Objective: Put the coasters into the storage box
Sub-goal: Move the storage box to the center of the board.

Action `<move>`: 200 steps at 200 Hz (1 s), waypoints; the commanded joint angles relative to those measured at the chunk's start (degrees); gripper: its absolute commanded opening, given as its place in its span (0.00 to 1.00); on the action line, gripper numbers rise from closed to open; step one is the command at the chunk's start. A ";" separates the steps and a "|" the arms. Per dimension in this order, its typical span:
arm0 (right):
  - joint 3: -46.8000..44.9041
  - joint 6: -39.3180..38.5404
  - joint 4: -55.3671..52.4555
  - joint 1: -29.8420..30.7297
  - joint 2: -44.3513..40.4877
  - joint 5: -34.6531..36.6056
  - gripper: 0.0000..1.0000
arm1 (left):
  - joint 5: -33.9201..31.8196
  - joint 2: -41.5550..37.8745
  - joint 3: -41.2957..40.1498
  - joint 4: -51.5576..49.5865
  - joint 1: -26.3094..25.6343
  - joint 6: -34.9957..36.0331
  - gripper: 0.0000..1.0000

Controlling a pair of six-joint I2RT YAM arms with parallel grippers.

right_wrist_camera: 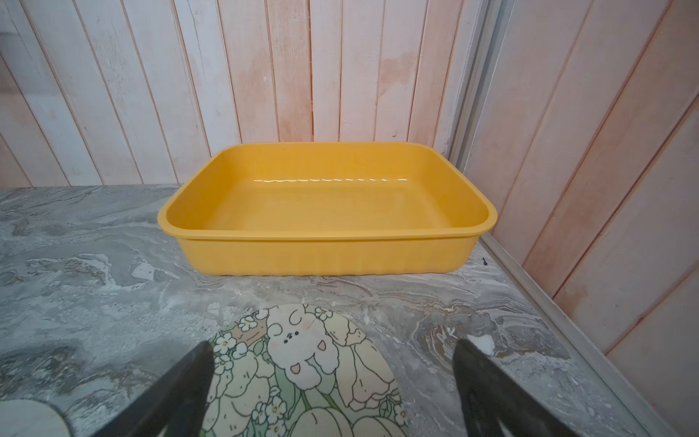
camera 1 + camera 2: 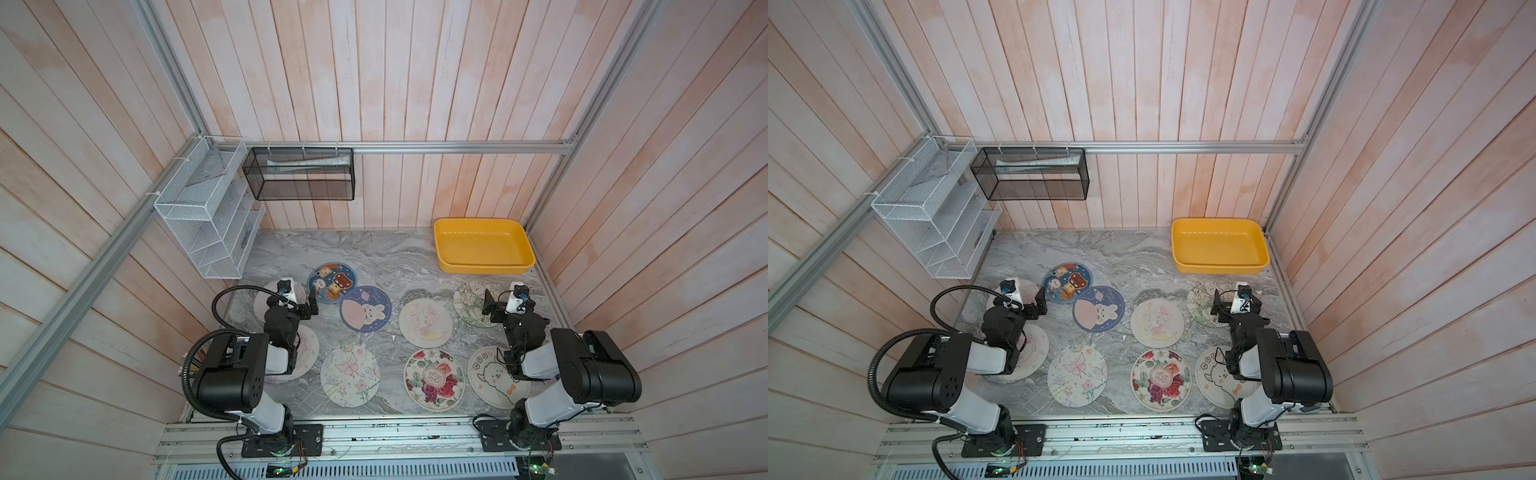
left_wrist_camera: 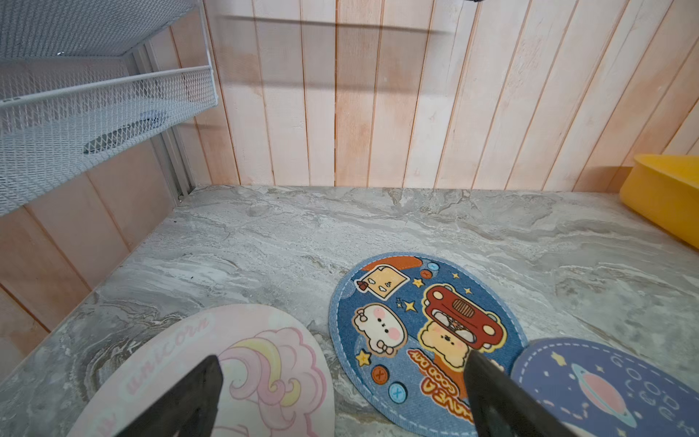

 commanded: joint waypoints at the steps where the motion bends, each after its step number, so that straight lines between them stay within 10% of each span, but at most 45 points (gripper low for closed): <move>1: 0.12 0.17 0.68 0.27 -0.87 0.25 0.98 | -1.03 -0.76 -0.52 1.02 -0.21 0.43 1.00; 200: -1.24 0.71 1.69 0.26 -3.29 1.66 0.98 | -3.22 -3.98 -0.77 -1.15 -1.10 0.98 1.00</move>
